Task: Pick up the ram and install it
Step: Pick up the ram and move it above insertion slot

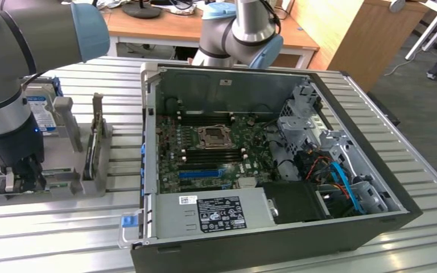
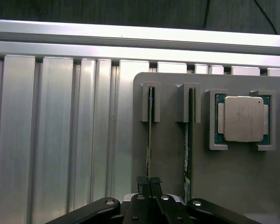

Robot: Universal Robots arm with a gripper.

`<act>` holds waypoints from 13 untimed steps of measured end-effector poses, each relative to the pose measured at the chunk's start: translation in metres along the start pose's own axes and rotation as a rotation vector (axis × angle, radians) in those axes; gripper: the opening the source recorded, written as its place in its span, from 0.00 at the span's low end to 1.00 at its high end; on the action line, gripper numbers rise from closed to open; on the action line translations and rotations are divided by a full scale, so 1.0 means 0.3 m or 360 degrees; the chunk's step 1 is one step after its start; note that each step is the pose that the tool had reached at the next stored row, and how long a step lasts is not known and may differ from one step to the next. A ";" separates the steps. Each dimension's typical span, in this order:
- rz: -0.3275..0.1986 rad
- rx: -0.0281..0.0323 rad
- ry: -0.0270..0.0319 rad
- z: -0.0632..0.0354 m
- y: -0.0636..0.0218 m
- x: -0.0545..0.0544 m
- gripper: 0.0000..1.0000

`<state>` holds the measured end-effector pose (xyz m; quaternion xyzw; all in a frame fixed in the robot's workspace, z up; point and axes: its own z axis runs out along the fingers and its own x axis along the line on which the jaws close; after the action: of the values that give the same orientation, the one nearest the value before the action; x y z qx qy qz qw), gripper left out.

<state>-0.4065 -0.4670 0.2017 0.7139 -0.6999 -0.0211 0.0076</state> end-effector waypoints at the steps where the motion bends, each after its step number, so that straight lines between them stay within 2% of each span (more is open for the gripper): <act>1: 0.0000 -0.00001 0.00000 0.000 0.000 0.000 0.12; 7: 0.0000 0.00003 -0.00001 -0.002 0.000 0.000 0.12; 13: 0.0000 -0.00001 0.00002 -0.022 0.001 0.000 0.12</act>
<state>-0.4065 -0.4671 0.2082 0.7139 -0.6999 -0.0211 0.0077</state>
